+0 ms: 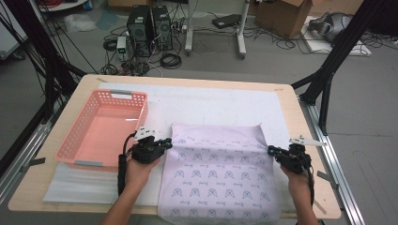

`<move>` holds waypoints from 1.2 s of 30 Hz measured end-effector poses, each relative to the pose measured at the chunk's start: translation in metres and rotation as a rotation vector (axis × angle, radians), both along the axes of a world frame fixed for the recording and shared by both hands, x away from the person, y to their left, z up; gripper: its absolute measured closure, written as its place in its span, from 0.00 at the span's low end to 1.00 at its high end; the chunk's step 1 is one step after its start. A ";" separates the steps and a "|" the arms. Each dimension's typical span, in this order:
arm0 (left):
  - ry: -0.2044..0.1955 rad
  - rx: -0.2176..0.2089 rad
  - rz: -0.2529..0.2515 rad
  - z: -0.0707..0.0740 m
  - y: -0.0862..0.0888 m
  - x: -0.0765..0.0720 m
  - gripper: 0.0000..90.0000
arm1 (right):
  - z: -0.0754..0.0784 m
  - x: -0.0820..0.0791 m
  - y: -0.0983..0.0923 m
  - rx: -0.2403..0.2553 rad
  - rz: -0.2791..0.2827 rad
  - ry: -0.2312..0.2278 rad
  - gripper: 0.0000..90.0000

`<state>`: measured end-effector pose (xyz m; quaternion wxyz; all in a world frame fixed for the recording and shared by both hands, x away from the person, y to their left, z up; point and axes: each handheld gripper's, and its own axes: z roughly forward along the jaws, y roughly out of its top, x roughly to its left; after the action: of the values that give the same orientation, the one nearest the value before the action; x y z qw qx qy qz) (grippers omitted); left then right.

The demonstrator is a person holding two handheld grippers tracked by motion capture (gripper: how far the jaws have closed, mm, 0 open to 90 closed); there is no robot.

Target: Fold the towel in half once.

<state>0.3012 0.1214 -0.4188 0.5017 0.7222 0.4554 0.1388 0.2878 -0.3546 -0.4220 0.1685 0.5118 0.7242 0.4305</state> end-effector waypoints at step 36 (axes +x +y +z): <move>0.171 0.056 0.006 -0.021 -0.008 0.008 0.47 | -0.015 0.006 0.014 -0.066 -0.011 0.152 0.58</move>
<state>0.3093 0.1129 -0.4398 0.4402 0.7437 0.4948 0.0908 0.2935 -0.3402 -0.4365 0.1321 0.5412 0.7458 0.3653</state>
